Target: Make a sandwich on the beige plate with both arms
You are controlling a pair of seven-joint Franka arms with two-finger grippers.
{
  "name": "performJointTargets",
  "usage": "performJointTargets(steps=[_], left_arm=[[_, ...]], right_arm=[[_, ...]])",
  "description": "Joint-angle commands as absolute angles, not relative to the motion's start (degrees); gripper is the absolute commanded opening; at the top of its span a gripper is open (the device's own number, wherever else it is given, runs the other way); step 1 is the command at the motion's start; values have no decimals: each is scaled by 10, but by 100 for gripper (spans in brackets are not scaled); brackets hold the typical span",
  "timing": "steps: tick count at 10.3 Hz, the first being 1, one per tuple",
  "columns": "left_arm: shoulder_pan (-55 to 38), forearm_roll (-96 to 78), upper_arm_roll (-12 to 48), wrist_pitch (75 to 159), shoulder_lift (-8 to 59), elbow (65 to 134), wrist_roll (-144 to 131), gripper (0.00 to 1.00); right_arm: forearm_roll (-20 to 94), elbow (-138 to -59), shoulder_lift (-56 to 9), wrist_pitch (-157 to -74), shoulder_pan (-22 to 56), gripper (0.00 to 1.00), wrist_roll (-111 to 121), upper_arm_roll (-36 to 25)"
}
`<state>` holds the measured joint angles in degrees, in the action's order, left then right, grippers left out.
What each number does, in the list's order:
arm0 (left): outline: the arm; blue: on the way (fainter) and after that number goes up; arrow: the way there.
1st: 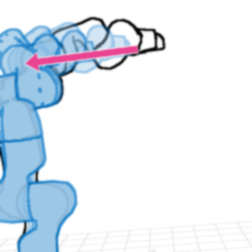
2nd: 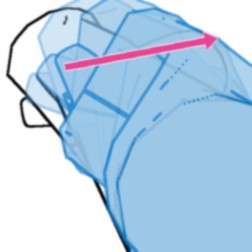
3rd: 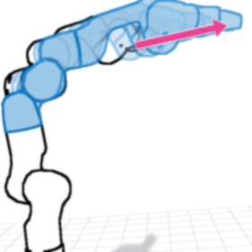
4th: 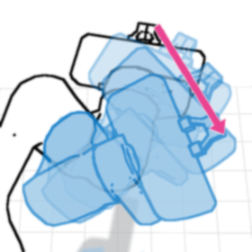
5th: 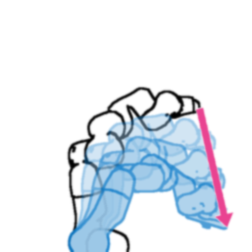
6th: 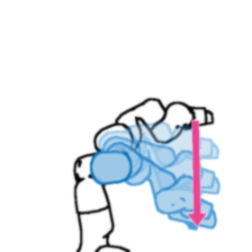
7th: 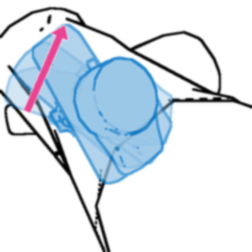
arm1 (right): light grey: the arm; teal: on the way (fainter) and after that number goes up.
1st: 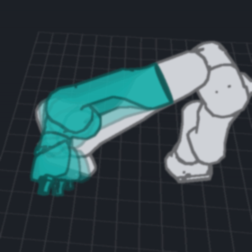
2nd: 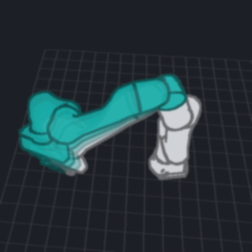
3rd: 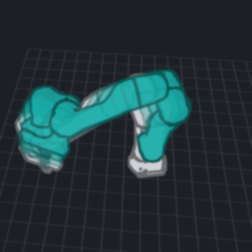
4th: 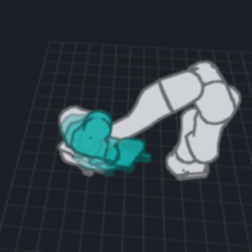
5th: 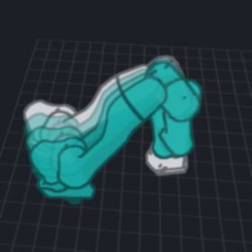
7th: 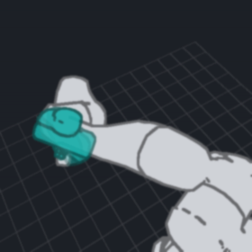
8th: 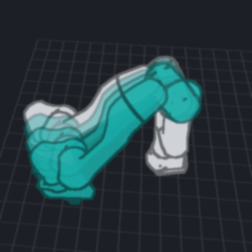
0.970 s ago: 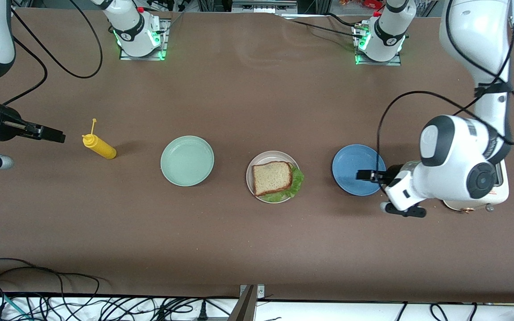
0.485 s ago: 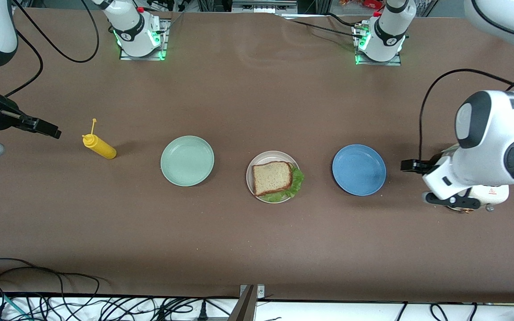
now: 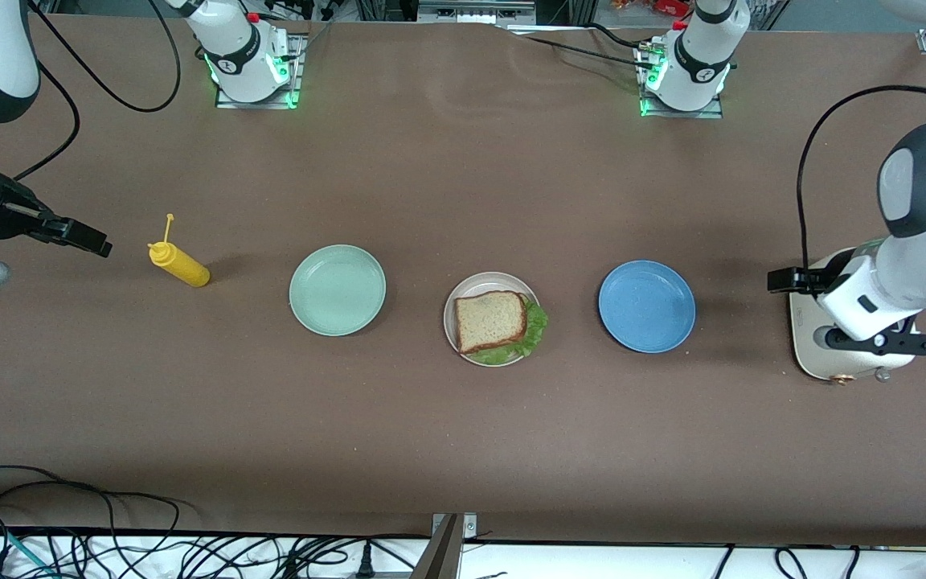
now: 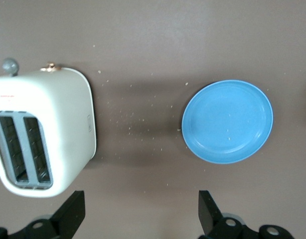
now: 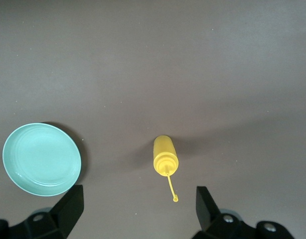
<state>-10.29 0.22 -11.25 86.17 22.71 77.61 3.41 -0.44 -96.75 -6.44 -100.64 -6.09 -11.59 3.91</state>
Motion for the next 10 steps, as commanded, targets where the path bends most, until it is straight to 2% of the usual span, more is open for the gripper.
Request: performJointTargets(steps=[1, 5, 10], left_arm=[[-95, 22, -115, 822, 188, 798, 41, 100], [-89, 18, -112, 830, 146, 873, 40, 100], [-91, 18, -107, 830, 92, 929, 34, 100]], right_arm=[[5, -982, -48, -1013, -73, 100, -128, 51], [5, -984, -47, -1013, -73, 100, -148, 50], [4, -997, -44, -1024, -73, 100, -140, 50]])
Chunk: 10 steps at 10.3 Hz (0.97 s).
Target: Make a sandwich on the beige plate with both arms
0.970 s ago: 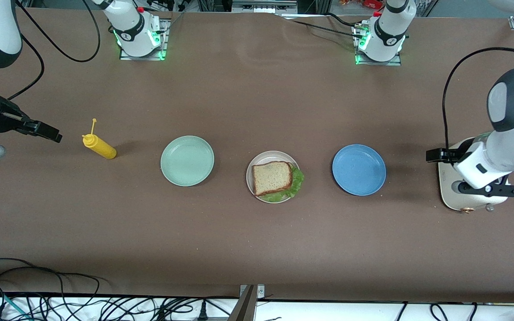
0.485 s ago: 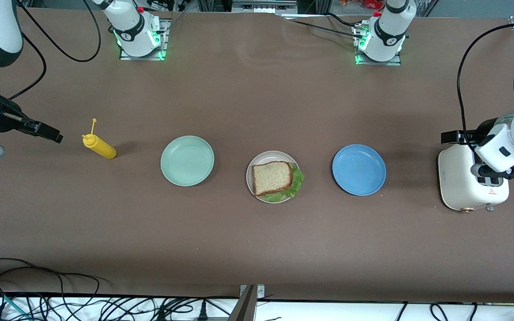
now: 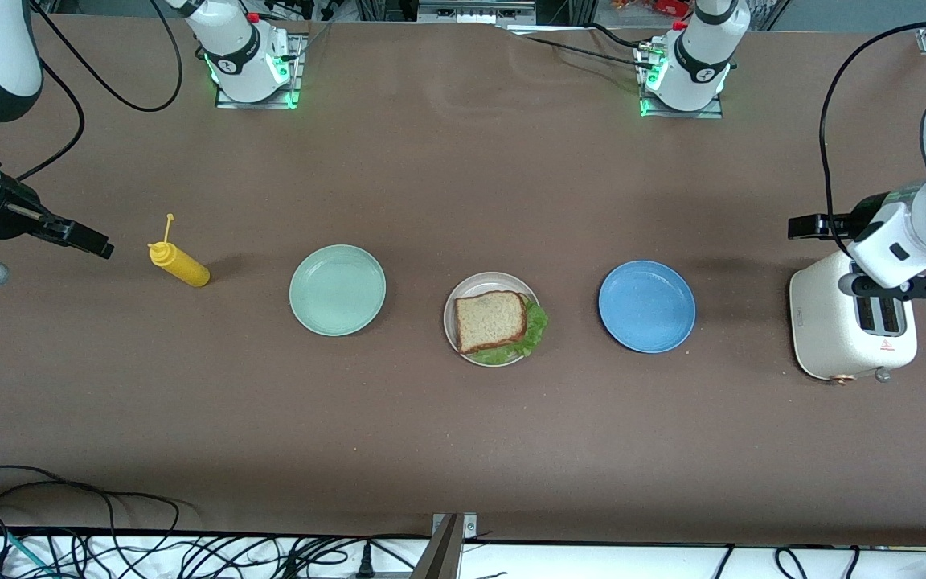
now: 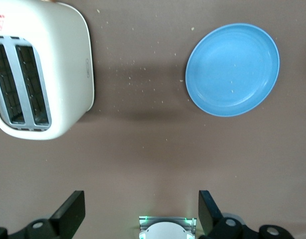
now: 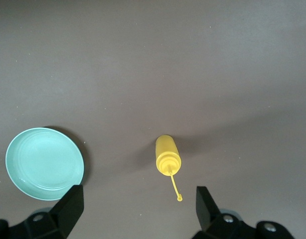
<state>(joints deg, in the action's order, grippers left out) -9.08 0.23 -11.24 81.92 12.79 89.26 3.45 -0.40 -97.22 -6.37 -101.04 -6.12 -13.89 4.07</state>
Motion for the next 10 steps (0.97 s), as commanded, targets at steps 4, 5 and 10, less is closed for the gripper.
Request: performJointTargets(steps=[4, 5, 10], left_arm=[[-92, 18, -108, 831, 97, 907, 43, 100], [-92, 18, -109, 831, 105, 874, 44, 100], [-93, 17, -108, 829, 124, 844, 43, 100]], right_arm=[[4, -995, -44, -1024, -73, 100, -140, 50], [4, -994, -44, -1025, -73, 100, -140, 50], [4, -990, -45, -1025, -73, 100, -137, 48]])
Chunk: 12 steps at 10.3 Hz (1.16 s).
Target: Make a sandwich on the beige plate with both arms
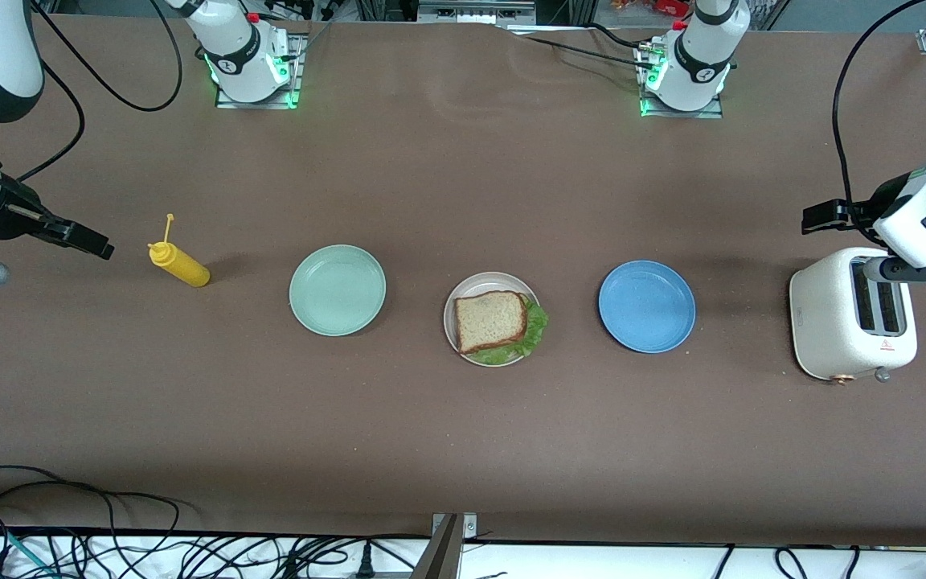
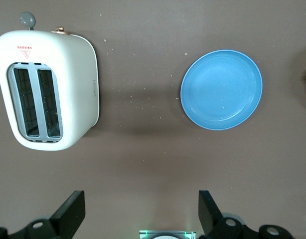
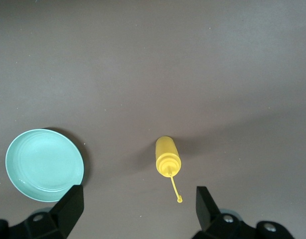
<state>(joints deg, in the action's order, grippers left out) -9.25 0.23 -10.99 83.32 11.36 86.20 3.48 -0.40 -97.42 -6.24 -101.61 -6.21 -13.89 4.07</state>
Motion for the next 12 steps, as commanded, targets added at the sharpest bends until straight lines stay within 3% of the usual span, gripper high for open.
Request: performJointTargets(steps=[1, 12], left_arm=[[-93, 16, -108, 829, 124, 844, 43, 100], [-93, 1, -109, 829, 126, 845, 43, 100]], right_arm=[[2, -991, -46, -1025, -73, 100, -137, 47], [4, -991, -48, -1031, -73, 100, -136, 47]])
